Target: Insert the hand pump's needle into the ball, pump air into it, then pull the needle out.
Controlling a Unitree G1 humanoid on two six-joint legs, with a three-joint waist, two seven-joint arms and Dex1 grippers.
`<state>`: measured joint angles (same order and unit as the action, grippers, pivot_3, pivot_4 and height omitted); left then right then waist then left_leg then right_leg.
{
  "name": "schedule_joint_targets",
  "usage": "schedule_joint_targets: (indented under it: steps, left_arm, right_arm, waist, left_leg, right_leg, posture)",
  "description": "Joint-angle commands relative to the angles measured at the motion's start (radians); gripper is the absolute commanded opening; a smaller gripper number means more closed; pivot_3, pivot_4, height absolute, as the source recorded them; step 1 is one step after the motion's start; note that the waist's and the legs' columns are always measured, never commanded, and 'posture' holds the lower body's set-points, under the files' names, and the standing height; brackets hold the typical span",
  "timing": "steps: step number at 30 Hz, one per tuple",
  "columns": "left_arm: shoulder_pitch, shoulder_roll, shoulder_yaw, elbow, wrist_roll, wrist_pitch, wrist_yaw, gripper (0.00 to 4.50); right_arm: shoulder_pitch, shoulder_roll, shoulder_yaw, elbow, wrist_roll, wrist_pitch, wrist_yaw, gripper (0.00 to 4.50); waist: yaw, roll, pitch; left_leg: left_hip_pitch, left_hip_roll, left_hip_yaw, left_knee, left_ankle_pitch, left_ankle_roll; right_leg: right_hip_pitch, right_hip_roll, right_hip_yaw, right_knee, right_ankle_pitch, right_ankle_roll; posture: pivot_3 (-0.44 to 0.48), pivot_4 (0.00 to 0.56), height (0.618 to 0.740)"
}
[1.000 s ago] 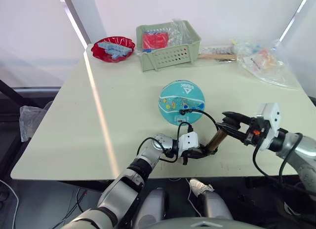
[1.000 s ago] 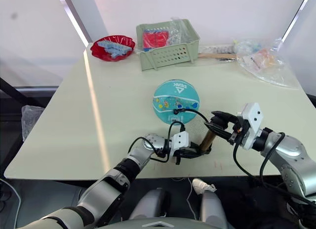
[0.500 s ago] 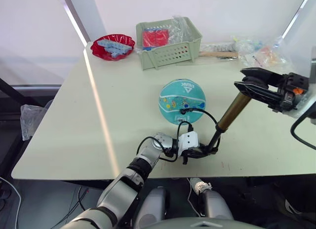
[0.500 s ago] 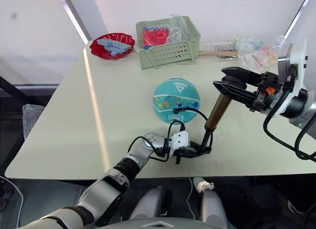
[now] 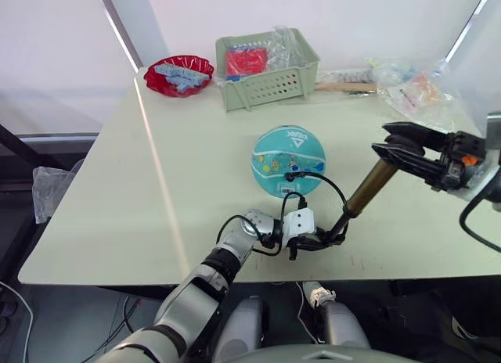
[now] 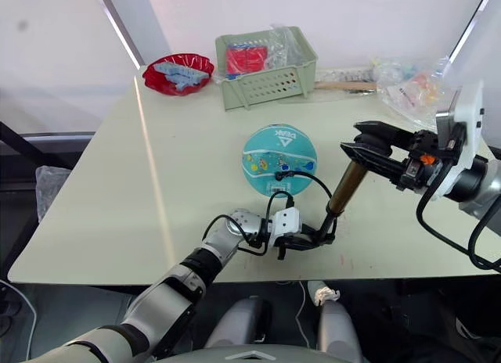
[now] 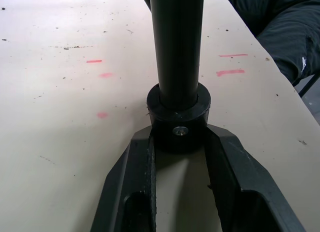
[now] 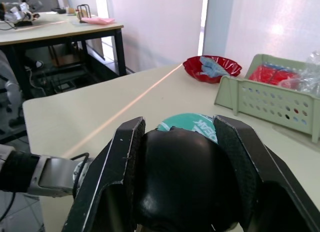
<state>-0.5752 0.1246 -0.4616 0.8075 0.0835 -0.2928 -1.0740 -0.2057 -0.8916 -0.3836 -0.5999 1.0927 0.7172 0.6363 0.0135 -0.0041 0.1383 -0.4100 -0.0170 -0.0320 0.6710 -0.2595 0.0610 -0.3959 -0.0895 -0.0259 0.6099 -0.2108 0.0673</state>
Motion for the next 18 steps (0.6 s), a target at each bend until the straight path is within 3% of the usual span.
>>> schedule_joint_targets:
  steps: [1,10,18]
  left_arm:
    - [0.038,0.03,-0.025,0.097,0.061,0.032,0.002,1.01]
    - [0.029,0.019,-0.029,0.121,0.065,0.013,0.006,1.01]
    - [0.017,0.027,-0.025,0.133,0.066,0.005,-0.002,1.01]
  right_arm:
    - [0.081,0.043,0.09,-0.024,-0.101,-0.04,0.026,1.83]
    - [0.22,0.189,0.325,0.088,-0.457,-0.287,0.061,1.83]
    - [0.231,0.265,0.386,0.169,-0.597,-0.424,0.077,1.83]
  waist:
    - [0.001,-0.003,-0.003]
    - [-0.001,-0.008,-0.009]
    - [0.0,-0.008,-0.01]
  left_leg:
    - [0.0,0.0,0.0,0.0,0.0,0.0]
    - [0.011,0.001,0.0,-0.001,0.0,0.0]
    - [0.013,0.003,0.0,-0.001,0.0,0.0]
  right_leg:
    - [0.0,0.001,0.0,0.0,0.0,0.0]
    - [0.009,0.001,0.001,0.0,-0.001,0.001]
    - [0.01,0.002,0.0,0.0,-0.001,0.001]
  posture:
    - [0.0,0.15,0.737]
    - [0.0,0.15,0.737]
    - [0.0,0.15,0.737]
